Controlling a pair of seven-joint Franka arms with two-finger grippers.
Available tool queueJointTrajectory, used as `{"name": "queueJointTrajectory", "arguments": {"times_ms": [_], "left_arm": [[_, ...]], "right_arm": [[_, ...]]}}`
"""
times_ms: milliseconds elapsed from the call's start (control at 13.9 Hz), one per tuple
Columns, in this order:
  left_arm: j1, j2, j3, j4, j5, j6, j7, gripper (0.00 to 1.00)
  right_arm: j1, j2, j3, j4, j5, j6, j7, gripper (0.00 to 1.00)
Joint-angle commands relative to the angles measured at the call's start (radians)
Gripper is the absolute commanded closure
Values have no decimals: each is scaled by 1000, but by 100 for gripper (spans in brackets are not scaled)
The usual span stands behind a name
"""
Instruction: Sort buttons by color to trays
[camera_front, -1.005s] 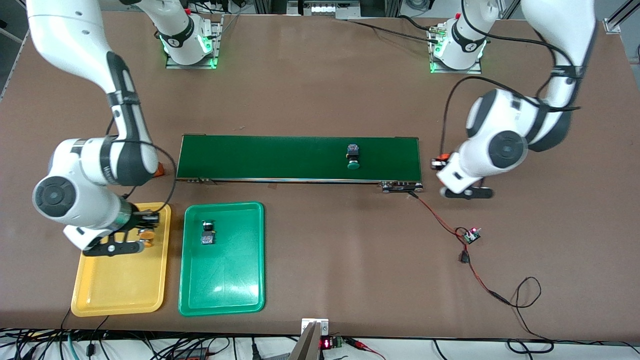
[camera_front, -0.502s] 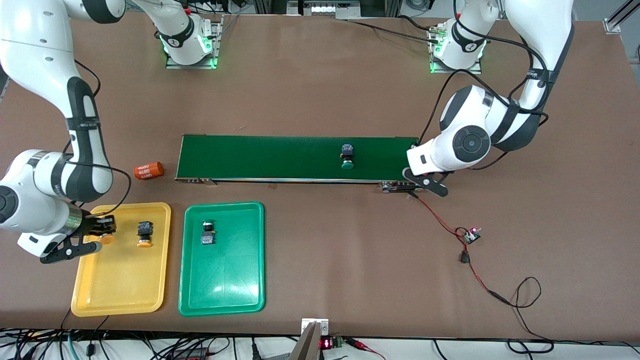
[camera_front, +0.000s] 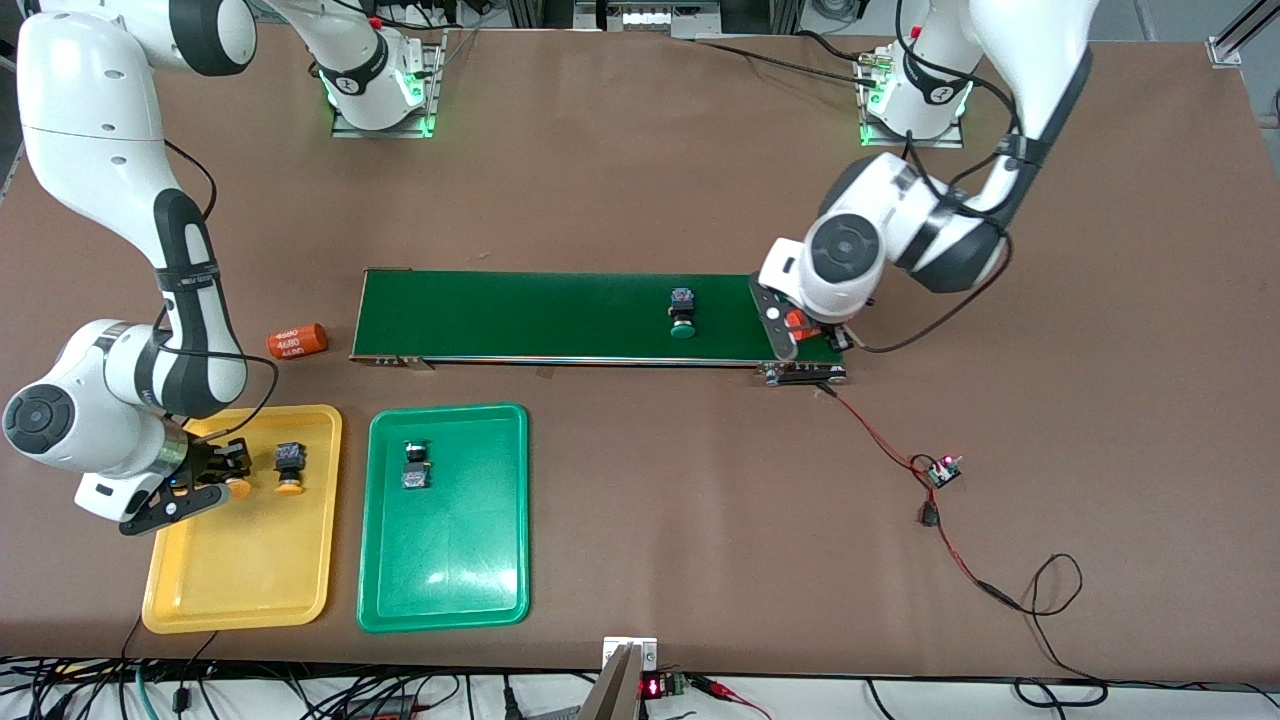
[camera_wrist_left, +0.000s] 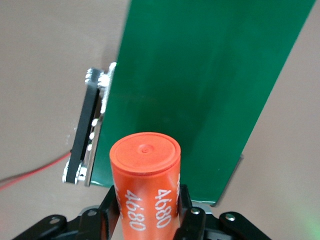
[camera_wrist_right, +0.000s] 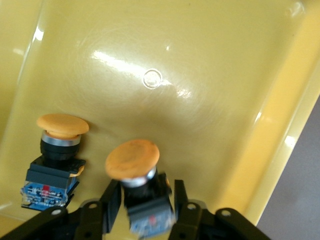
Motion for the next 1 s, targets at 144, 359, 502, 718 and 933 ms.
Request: {"name": "queueJointTrajectory", "arguments": {"times_ms": [144, 359, 502, 718, 933], "left_arm": [[-5, -12, -60, -55, 116, 19, 45, 70], [-5, -14, -72, -83, 116, 63, 48, 70], [-4, -9, -72, -90, 116, 82, 48, 47], [1, -11, -72, -90, 116, 88, 48, 0], [2, -31, -73, -87, 116, 79, 51, 0]], "right_arm": [[3, -33, 8, 12, 18, -47, -20, 0], [28, -102, 10, 15, 19, -203, 56, 0], [65, -142, 11, 15, 19, -257, 136, 0], [111, -208, 26, 13, 38, -361, 314, 0], [172, -239, 53, 12, 45, -412, 379, 0]]}}
